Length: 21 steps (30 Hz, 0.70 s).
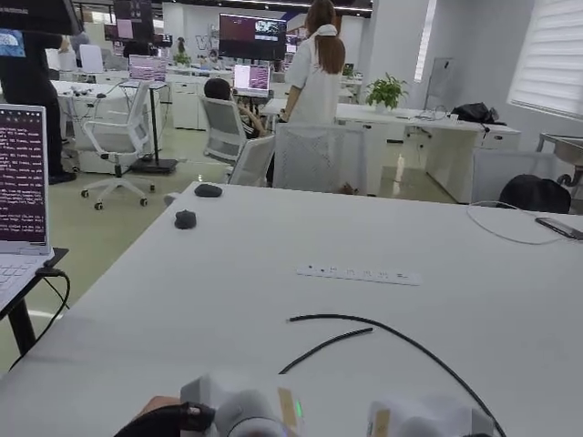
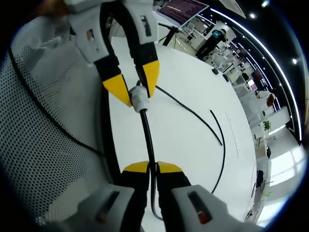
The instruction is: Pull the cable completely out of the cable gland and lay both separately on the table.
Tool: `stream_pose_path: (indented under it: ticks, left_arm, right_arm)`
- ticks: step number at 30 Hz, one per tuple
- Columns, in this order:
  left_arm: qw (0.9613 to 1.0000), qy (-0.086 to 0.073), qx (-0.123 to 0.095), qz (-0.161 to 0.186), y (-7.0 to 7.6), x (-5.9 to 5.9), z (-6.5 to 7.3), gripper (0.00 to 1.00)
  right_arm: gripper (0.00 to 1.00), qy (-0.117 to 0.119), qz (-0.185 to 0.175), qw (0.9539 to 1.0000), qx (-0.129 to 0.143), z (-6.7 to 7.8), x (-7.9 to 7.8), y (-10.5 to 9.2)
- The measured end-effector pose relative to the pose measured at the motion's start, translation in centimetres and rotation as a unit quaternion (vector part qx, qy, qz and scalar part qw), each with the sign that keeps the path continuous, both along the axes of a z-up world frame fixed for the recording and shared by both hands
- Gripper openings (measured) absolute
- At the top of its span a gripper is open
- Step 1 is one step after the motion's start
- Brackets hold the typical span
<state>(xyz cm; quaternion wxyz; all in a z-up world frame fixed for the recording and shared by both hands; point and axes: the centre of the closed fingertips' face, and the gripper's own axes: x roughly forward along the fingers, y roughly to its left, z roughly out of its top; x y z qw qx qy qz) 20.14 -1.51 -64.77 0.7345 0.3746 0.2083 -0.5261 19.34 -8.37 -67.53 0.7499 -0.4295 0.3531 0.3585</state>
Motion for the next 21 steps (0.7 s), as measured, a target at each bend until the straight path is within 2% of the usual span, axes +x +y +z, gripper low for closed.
stream_pose_path:
  ticks: [2, 3, 4, 5, 7, 10, 13, 15, 17, 19, 21]
  left_arm:
    - [1.0000, 0.000, 0.003, -0.002, 0.0, -0.1, -0.1, 0.16]
    - [1.0000, -0.002, 0.006, -0.005, 0.0, -0.2, -0.1, 0.16]
    - [1.0000, -0.002, 0.006, -0.007, -0.1, -0.2, -0.1, 0.16]
    - [0.9999, -0.001, 0.005, -0.010, -0.2, -0.4, -0.1, 0.16]
    - [0.9998, -0.002, 0.004, -0.017, -0.4, -0.6, -0.1, 0.16]
    - [0.9997, -0.003, 0.003, -0.025, -0.6, -0.8, -0.1, 0.16]
    - [0.9996, -0.007, 0.005, -0.029, -0.6, -0.8, -0.1, 0.16]
    - [0.9995, -0.008, 0.007, -0.029, -0.6, -0.8, -0.1, 0.16]
    - [0.9998, -0.003, 0.000, -0.022, -0.6, -0.6, -0.1, 0.16]
    - [0.9998, -0.006, 0.002, -0.018, -0.4, -0.4, 0.0, 0.16]
    - [0.9999, -0.004, 0.001, -0.012, -0.3, -0.2, 0.0, 0.16]
  right_arm:
    - [0.08, 0.003, 0.000, 1.0000, -0.006, -0.1, -0.1, -0.1]
    - [0.15, 0.003, 0.004, 1.0000, -0.003, -0.1, -0.2, 0.1]
    - [0.19, 0.003, 0.013, 0.9999, 0.010, 0.0, -0.2, 0.7]
    - [0.21, 0.003, 0.024, 0.9990, 0.037, 0.4, -0.5, 1.8]
    - [0.21, -0.004, 0.042, 0.9970, 0.065, 1.1, -0.6, 3.1]
    - [0.21, -0.007, 0.055, 0.9955, 0.077, 1.5, -0.8, 3.7]
    - [0.15, -0.007, 0.064, 0.9949, 0.077, 1.5, -0.9, 3.9]
    - [0.06, -0.012, 0.066, 0.9953, 0.071, 1.6, -0.8, 3.6]
    - [0.03, -0.001, 0.054, 0.9952, 0.081, 1.3, -0.8, 3.5]
    - [0.03, -0.008, 0.044, 0.9976, 0.053, 1.1, -0.4, 2.5]
    - [0.03, -0.002, 0.023, 0.9990, 0.038, 0.6, -0.3, 1.6]
